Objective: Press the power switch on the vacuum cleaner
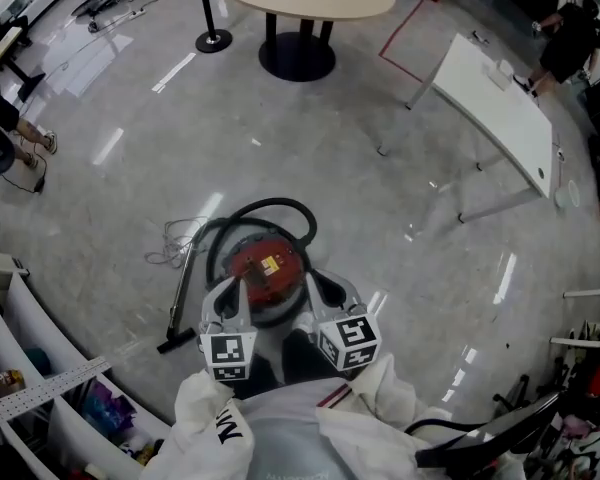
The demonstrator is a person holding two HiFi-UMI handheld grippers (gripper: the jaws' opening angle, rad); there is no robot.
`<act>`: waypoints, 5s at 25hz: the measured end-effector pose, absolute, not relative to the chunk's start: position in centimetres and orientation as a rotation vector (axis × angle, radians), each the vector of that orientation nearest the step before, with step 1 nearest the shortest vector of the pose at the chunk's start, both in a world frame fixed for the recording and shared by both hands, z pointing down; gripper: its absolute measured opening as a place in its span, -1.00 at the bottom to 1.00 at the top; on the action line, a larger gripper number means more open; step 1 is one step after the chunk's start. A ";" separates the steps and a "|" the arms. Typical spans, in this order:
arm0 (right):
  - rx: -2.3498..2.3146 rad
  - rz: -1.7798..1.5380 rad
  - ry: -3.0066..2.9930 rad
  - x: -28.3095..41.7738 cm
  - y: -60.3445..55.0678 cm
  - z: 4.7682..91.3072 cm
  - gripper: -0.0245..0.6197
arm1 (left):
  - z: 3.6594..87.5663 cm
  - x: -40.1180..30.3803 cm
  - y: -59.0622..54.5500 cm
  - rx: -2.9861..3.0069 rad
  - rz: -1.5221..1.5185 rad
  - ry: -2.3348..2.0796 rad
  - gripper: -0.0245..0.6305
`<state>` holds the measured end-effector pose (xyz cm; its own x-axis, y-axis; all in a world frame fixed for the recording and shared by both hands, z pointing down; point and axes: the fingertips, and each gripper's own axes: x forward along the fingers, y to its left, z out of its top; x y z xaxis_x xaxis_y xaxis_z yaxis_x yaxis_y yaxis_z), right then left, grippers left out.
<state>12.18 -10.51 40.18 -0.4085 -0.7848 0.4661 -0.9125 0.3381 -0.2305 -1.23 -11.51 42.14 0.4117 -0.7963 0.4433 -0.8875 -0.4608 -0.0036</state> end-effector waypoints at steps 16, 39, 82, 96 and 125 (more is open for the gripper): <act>1.447 0.749 -2.273 11.7 -11.1 48.3 -0.92 | 49.1 -2.1 -12.1 2.352 0.591 -1.483 -0.93; 1.319 0.766 -2.159 10.9 -13.5 66.2 -0.92 | 64.6 -1.6 -13.4 2.221 0.618 -1.446 -0.93; 1.111 0.778 -1.943 10.8 -13.6 81.9 -0.92 | 69.8 -2.2 -14.1 2.117 0.632 -1.446 -0.93; 1.091 0.784 -1.941 10.9 -13.4 82.6 -0.92 | 70.1 -2.0 -14.0 2.112 0.632 -1.432 -0.93; 1.087 0.776 -1.955 10.9 -13.2 82.7 -0.91 | 70.2 -1.4 -13.7 2.112 0.638 -1.418 -0.93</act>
